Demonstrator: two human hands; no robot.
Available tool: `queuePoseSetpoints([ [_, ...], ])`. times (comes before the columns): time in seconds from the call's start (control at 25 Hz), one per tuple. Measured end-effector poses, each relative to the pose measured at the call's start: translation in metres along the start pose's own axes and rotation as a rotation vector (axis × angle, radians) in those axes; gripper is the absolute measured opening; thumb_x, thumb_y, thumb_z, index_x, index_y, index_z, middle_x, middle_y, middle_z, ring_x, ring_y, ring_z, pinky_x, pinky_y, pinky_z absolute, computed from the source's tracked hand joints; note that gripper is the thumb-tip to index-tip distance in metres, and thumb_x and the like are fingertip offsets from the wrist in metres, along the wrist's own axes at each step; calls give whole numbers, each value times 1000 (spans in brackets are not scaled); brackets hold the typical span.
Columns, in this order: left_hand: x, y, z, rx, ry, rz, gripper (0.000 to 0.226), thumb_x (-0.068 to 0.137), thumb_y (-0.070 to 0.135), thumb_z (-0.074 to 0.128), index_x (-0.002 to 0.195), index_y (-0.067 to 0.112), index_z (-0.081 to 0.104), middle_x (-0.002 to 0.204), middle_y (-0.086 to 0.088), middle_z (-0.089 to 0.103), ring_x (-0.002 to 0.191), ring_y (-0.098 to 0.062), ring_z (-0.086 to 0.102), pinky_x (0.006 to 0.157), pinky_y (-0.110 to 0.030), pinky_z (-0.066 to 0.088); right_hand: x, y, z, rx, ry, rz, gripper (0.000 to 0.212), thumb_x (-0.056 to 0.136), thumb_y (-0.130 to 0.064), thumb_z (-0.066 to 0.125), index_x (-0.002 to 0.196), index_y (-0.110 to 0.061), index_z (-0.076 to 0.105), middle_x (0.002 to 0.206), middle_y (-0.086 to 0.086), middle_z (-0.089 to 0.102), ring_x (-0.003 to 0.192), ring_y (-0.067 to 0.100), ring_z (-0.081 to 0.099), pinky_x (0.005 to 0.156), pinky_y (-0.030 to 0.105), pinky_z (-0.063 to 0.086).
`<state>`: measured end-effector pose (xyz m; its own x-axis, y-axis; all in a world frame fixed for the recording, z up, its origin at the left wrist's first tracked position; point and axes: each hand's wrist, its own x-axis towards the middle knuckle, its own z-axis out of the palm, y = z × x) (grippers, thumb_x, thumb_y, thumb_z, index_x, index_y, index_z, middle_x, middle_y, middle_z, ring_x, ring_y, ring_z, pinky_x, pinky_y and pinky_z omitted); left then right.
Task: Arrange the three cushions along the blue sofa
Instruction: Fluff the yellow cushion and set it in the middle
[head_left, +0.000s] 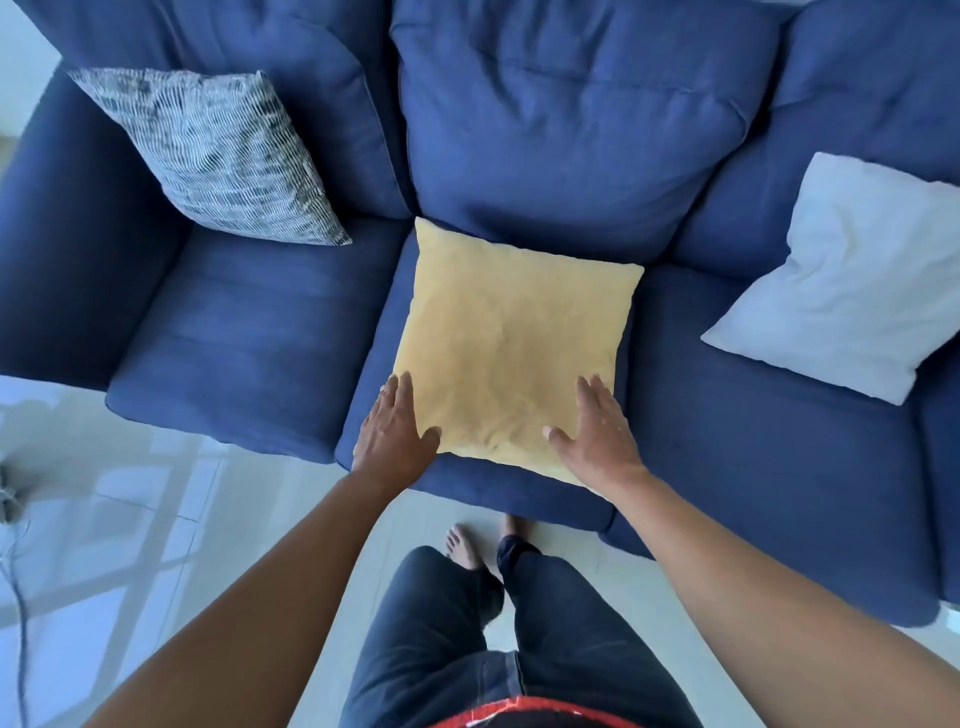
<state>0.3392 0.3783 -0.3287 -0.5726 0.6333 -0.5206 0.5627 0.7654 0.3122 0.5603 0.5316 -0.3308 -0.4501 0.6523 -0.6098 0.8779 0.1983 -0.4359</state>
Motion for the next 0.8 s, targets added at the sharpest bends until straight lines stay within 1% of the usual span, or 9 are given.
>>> queuePoseSetpoints([
  [0.2,30,-22,34,81,-74,18,95,95,35,69,167,14,11,176,-12,15,162,-29,15,124,-47,25,28,21,33,72,-7,100,100,97,-45,67,169,-12,6,179,8,0,165,23,2,131,40,13],
  [0.36,72,-49,59,88,-113,-90,123,79,48,83,166,12,4,175,-13,15,160,-34,18,124,-52,27,50,49,69,133,6,237,123,80,-49,84,169,-13,6,178,7,6,164,28,10,129,47,22],
  [0.44,93,-64,69,90,-158,-163,138,69,56,88,166,15,0,174,-13,15,158,-35,23,120,-54,31,62,65,86,203,-22,343,133,68,-49,92,167,-18,10,174,3,19,159,31,23,124,52,31],
  [0.48,101,-71,72,85,-185,-179,141,66,58,89,166,16,-2,173,-12,18,154,-36,31,117,-55,36,66,73,92,293,-32,384,132,62,-48,94,164,-22,16,167,0,32,152,30,34,119,50,37],
  [0.52,106,-76,75,81,-204,-183,141,65,59,89,166,18,-1,169,-11,27,148,-37,40,111,-54,41,69,81,97,383,-30,411,126,57,-48,95,158,-27,24,154,-6,47,141,27,46,111,44,43],
  [0.56,111,-79,77,75,-212,-179,136,66,58,87,165,20,4,162,-10,40,140,-37,49,105,-53,46,71,87,101,444,-24,431,117,54,-48,95,150,-32,31,135,-13,57,127,23,54,101,37,45],
  [0.64,117,-81,76,63,-176,-169,109,70,56,82,157,22,26,131,-7,64,120,-37,62,87,-47,51,75,88,101,477,-4,459,104,56,-50,93,143,-32,39,105,-24,58,108,19,57,86,31,43],
  [0.72,117,-73,67,34,-128,-159,72,75,52,75,134,21,48,97,0,66,103,-36,67,75,-42,51,80,80,93,484,54,453,84,64,-48,89,136,-26,52,97,-22,59,104,21,60,77,30,46],
  [0.8,114,-55,47,-35,-106,-140,49,82,46,71,119,19,57,86,2,64,96,-35,68,71,-40,52,81,65,76,520,109,415,55,72,-42,86,120,-25,64,96,-12,68,104,25,67,67,28,52],
])
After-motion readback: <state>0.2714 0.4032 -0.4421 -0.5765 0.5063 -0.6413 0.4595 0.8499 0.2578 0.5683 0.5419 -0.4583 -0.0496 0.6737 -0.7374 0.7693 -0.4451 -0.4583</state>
